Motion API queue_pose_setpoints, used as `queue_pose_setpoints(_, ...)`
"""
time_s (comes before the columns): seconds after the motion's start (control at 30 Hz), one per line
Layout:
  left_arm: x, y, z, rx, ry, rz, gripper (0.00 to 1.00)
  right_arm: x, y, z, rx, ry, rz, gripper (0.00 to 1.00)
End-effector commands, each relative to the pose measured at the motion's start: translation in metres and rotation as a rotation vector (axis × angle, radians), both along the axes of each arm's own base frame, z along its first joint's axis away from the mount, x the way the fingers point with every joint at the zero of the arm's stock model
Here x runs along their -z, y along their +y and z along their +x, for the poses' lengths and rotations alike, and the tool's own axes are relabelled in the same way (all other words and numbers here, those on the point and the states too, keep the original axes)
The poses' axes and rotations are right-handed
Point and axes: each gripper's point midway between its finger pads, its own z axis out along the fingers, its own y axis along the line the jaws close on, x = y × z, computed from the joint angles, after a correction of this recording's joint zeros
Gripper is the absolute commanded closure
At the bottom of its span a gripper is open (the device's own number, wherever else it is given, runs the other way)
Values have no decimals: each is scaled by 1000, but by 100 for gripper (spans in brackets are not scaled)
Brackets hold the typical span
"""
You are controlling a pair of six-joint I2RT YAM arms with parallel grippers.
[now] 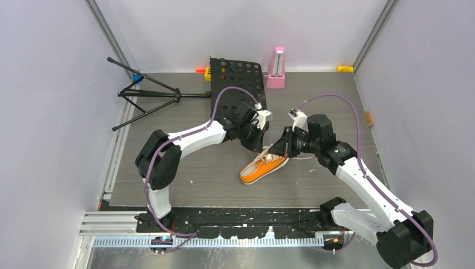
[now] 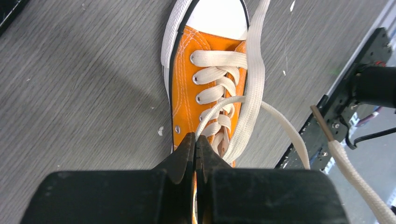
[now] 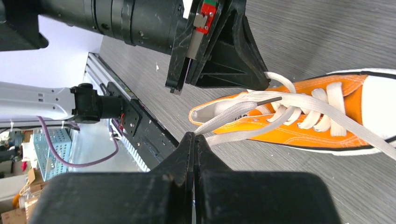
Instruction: Tie the shoes
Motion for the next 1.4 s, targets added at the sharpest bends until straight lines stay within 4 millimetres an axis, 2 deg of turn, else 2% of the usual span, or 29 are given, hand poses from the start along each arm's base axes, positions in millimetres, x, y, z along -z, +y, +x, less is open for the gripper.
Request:
queue_pose_setpoints(0.0, -43, -12, 7, 8, -53, -182, 100, -19, 16, 4, -99, -101, 75, 100)
queue_pose_setpoints(0.2, -44, -13, 4, 26, -65, -221, 100, -21, 33, 3, -202, -15, 126, 100)
queue_pose_setpoints(0.33, -45, -14, 4, 28, -67, -225, 100, -11, 39, -5, -233, 97, 163, 100)
queue_pose_setpoints(0.5, -39, -11, 1, 29, -61, -212, 100, 0, 34, -19, -236, 172, 173, 100)
queue_pose_setpoints(0.77, -36, -8, 4, 23, -81, -202, 100, 15, 33, -10, -194, 255, 177, 100)
queue_pose_setpoints(0.93, -38, -6, 4, 18, -89, -199, 100, 23, 21, -2, -115, 288, 174, 100)
queue_pose_setpoints(1.17, -38, -2, 5, 9, -102, -181, 100, 38, -10, 9, 21, 354, 173, 100)
queue_pose_setpoints(1.37, -40, -4, 3, 20, -92, -193, 100, 42, -11, 16, 25, 372, 181, 100)
